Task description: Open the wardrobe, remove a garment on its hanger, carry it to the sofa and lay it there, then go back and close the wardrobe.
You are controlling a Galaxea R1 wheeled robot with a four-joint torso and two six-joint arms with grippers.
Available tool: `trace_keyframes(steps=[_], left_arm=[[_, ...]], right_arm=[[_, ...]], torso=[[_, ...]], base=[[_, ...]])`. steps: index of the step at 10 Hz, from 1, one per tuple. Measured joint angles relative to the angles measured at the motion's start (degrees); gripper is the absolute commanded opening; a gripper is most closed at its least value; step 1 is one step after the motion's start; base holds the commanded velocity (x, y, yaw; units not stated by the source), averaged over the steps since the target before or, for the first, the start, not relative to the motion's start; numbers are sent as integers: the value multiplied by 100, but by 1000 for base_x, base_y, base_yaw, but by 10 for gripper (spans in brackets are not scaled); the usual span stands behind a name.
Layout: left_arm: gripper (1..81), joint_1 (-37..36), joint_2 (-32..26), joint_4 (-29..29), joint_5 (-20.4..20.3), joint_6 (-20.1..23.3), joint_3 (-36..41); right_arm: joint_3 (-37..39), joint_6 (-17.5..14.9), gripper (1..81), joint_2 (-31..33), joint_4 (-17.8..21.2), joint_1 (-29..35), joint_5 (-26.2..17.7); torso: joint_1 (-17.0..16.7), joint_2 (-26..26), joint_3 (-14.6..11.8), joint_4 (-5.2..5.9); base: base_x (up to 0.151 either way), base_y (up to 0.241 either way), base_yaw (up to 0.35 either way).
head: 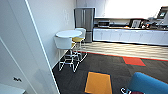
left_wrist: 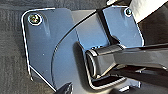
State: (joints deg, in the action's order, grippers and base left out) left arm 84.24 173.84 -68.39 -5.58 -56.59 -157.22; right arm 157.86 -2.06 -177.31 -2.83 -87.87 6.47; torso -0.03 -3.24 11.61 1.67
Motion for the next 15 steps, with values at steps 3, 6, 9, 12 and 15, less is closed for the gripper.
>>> trace_keyframes(steps=[3,6,9,12,15], left_arm=[[811,-1,0,0,2,41,0],[811,10,17,-2,2,78,0],[811,41,12,-2,2,78,0],[811,115,-105,4,0,76,5],[811,118,-178,6,5,55,0]], right_arm=[[-155,0,811,99,2,-41,6],[-557,16,811,335,5,-90,57],[-898,20,811,653,11,-149,99],[-807,22,811,763,20,-226,94],[-642,127,811,874,204,-212,90]], torso=[[0,0,0,0],[2,0,0,0],[2,0,0,0],[0,0,-2,0],[0,0,-2,0]], base=[[0,0,294],[0,0,294],[0,0,294],[0,0,294],[0,0,294]])
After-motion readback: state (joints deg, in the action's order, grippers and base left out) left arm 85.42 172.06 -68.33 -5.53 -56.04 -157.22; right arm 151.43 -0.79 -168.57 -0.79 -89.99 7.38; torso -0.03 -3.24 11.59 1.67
